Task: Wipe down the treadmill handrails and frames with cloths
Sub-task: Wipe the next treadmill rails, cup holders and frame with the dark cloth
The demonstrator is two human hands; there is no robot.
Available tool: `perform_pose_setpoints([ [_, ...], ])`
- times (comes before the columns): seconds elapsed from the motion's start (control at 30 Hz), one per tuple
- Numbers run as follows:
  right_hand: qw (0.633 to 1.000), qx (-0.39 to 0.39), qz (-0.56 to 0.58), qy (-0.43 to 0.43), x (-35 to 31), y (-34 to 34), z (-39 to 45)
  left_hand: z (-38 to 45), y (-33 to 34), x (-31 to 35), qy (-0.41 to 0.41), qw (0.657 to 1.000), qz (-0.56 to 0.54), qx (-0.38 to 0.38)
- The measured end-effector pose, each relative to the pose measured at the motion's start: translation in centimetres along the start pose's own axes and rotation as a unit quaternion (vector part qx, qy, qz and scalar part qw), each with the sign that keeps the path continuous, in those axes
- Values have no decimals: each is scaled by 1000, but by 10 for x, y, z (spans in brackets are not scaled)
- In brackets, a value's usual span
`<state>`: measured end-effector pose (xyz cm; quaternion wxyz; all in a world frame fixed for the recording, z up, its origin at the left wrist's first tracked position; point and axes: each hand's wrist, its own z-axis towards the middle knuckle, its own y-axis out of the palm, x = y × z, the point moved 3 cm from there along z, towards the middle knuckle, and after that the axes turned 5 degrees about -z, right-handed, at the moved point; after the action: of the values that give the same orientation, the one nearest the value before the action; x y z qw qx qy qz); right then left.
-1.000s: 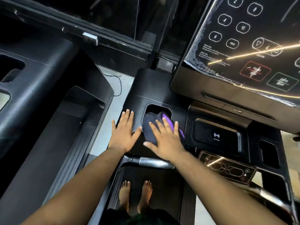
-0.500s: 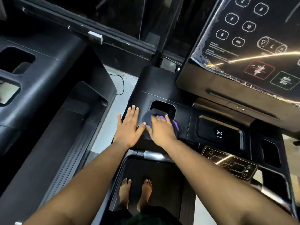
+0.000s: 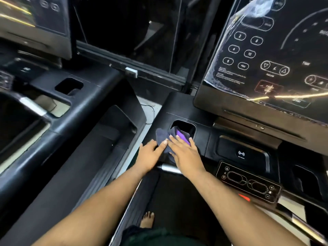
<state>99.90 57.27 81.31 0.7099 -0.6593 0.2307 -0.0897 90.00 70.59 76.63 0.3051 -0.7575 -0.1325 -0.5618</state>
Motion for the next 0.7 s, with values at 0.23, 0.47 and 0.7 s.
perform_pose_setpoints([
  [0.23, 973, -17, 202, -113, -16, -6, -37, -87, -3, 26, -48, 963, -246, 97],
  [0.47, 886, -89, 450, 66, -44, 1, -86, -198, -7, 16, -73, 930, -312, 181],
  [0.7, 736, -253, 628, 17, -126, 8, -133, -305, -28, 4, -76, 918, -319, 225],
])
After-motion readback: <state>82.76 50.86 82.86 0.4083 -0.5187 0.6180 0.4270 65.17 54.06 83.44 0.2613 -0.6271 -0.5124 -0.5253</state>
